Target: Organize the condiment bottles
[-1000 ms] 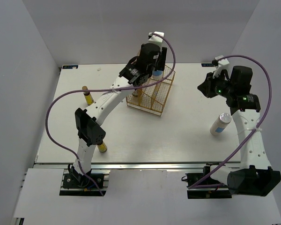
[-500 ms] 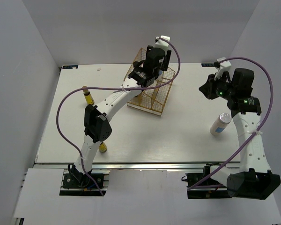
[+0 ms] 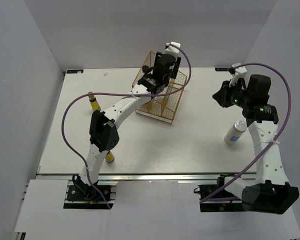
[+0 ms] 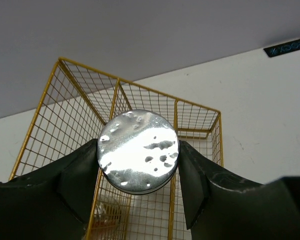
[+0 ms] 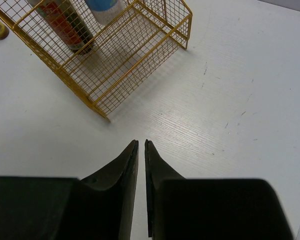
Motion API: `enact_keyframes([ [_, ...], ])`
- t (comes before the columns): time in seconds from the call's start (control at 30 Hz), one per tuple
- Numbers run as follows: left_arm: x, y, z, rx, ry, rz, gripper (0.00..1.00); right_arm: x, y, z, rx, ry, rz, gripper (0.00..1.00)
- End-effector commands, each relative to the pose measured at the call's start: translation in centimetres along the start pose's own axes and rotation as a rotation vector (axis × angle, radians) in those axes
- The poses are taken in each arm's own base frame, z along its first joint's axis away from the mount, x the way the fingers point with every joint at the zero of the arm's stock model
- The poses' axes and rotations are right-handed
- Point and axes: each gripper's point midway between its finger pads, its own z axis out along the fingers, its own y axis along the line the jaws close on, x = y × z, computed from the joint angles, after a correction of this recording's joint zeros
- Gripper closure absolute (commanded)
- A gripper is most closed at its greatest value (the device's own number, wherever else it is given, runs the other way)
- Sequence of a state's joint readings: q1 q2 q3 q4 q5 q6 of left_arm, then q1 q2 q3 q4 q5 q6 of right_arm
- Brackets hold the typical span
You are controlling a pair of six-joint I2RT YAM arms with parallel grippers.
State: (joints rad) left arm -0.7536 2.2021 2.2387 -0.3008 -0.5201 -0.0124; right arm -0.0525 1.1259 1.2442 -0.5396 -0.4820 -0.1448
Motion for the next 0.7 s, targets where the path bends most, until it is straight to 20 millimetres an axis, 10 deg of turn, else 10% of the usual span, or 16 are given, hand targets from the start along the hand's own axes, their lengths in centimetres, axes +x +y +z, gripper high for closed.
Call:
enact_keyframes([
  [0.0, -0.8, 0.9, 0.0, -0.024, -0.032, -0.028, 1.00, -1.1, 0.0, -0.3, 0.000, -0.048, -0.020, 0.84],
  [0.53, 4.4, 0.1, 1.5, -0.002, 0.064, -0.018, 1.00, -0.6, -0.2, -0.4, 0.006, -0.045, -0.013, 0.78],
  [0.67, 4.7, 0.2, 1.5, -0.007, 0.070, -0.017, 0.78, -0.4, -0.2, -0.4, 0.005, -0.040, -0.012, 0.74],
])
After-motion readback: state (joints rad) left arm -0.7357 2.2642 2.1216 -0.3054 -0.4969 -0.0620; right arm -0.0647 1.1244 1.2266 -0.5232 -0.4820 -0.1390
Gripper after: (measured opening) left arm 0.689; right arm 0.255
